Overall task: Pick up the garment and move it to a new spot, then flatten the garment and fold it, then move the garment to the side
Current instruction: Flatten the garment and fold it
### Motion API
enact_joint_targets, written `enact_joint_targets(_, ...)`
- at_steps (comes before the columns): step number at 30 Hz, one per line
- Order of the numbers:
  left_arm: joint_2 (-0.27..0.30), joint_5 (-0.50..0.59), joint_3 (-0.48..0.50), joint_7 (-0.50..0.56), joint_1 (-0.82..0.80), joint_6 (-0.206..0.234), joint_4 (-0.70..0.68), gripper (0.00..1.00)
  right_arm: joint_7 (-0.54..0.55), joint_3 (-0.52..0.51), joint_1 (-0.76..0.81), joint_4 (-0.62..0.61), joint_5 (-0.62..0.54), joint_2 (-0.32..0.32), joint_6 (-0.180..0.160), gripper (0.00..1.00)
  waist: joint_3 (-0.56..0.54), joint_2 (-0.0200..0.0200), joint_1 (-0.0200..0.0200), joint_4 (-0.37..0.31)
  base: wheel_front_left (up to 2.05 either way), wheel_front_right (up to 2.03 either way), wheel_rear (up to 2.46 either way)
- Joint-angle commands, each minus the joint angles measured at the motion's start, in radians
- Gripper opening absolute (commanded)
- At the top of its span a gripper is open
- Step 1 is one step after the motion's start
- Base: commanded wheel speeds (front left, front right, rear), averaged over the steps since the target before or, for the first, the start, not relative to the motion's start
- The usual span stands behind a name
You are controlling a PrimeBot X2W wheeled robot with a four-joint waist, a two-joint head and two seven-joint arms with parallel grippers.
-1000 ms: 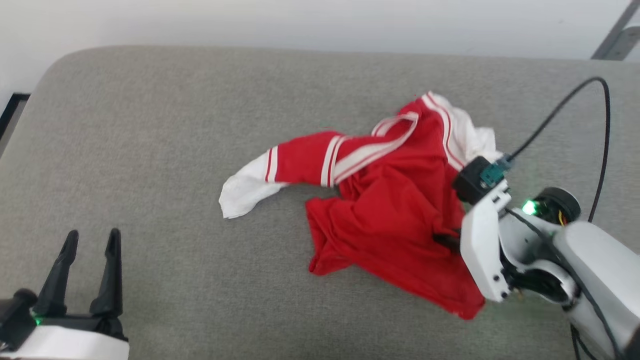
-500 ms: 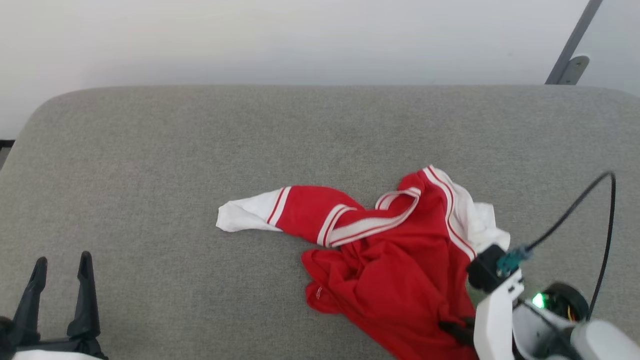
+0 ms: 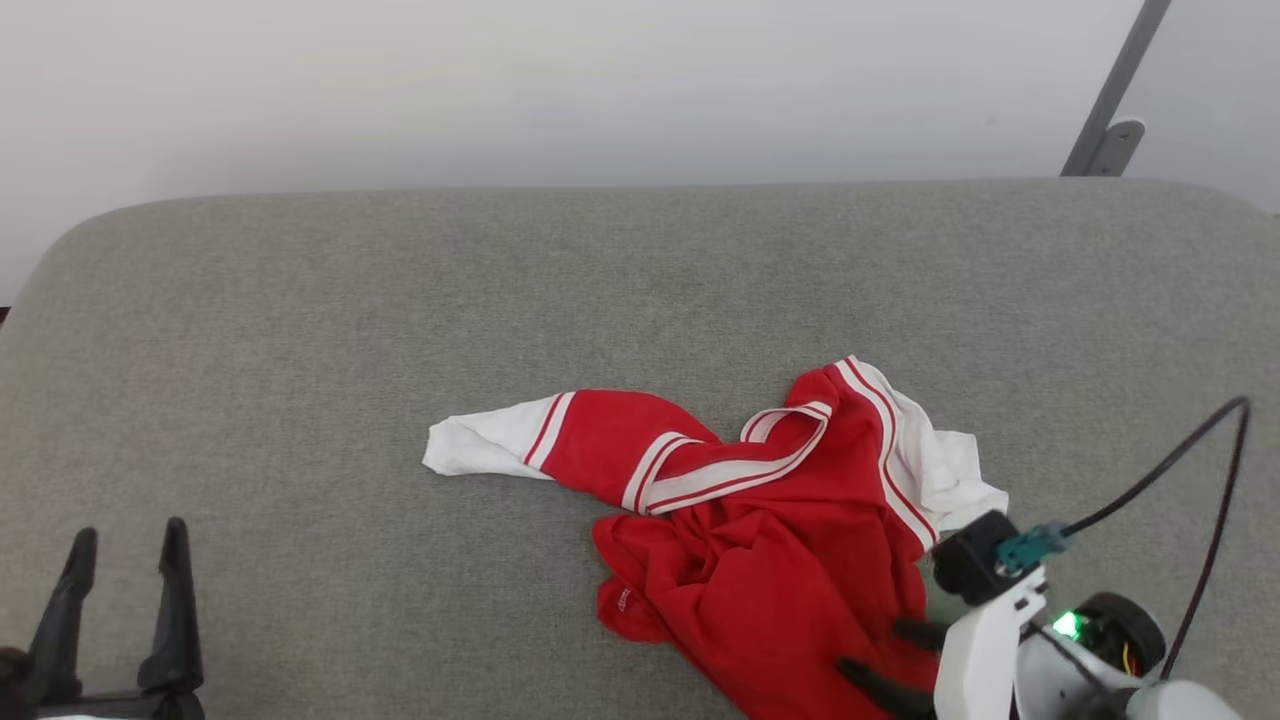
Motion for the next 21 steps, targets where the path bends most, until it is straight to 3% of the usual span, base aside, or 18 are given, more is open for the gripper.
enact_joint_targets(1,0.023,-0.015,-0.020,-0.005,-0.014,-0.003,-0.007,1.00,-0.003,-0.018,0.003,-0.031,0.008,0.010,0.000,1.00,0.004,-0.0001,0.0000,-0.008,0.00,0.00,0.00)
enact_joint_targets(11,0.170,-0.099,-0.155,0.037,-0.084,-0.003,-0.043,1.00,-0.037,-0.159,-0.030,-0.185,-0.044,0.043,0.000,1.00,0.046,-0.0001,0.0000,-0.057,0.00,0.00,0.00)
enact_joint_targets(18,0.301,-0.178,-0.294,0.134,-0.186,-0.003,-0.078,1.00,-0.209,-0.261,-0.115,-0.209,-0.173,0.112,0.000,1.00,0.101,-0.0001,0.0000,-0.099,0.00,0.00,0.00)
enact_joint_targets(21,0.381,-0.242,-0.391,0.229,-0.263,-0.003,-0.099,1.00,-0.342,-0.313,-0.165,-0.180,-0.259,0.162,0.000,1.00,0.124,-0.0001,0.0000,-0.126,0.00,0.00,0.00)
